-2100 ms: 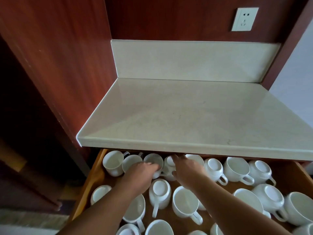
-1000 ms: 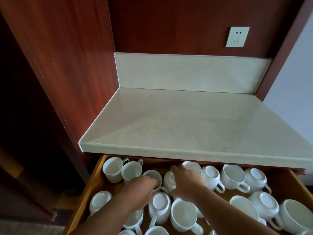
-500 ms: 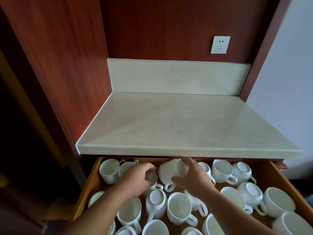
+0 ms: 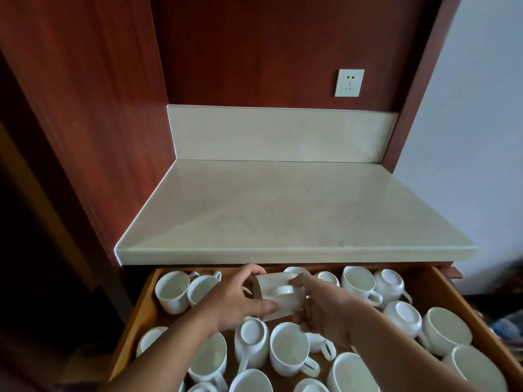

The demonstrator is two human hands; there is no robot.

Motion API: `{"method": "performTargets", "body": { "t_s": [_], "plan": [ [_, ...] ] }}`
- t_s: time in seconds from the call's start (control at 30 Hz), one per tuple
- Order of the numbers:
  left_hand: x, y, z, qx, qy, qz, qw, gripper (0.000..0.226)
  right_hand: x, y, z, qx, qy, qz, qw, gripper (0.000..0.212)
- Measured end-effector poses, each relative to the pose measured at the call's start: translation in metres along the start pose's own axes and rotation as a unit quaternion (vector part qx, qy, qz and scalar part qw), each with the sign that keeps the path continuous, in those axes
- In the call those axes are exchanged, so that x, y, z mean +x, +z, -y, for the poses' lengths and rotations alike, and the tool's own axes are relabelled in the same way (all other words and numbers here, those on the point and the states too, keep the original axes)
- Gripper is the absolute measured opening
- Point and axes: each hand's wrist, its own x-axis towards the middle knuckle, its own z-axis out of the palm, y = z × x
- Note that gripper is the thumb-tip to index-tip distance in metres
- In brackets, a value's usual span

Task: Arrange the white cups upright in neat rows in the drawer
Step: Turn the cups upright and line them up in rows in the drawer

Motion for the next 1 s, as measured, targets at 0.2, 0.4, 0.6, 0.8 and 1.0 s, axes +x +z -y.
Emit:
{"method": "performTargets", "body": {
  "t_s": [0.2,0.4,0.6,0.8,1.0],
  "plan": [
    [0.002,0.005,-0.008,-0.117,-0.158,-0.057,0.979,0.052,-0.003,-0.004,0.008,-0.224,-0.097,-0.123,0.962,0.027],
    [0.004,0.011,-0.027,-0.062,-0.255,0.009,0.965,0.019,-0.02,0.011,0.007,-0.584,-0.319,-0.1,0.74,0.071],
    [0.009,0.021,-0.041,0.076,-0.271,0.074,0.957,0.054,-0.015,0.026,-0.011,-0.698,-0.376,-0.127,0.595,0.104],
    [0.002,0.023,-0.058,0.179,-0.221,0.083,0.955,0.009,0.005,0.026,-0.019,-0.684,-0.433,-0.191,0.556,0.105],
    [-0.007,0.013,-0.021,0.049,-0.086,0.013,0.995,0.05,0.014,0.009,-0.018,-0.665,-0.404,-0.182,0.601,0.091]
  ]
}}
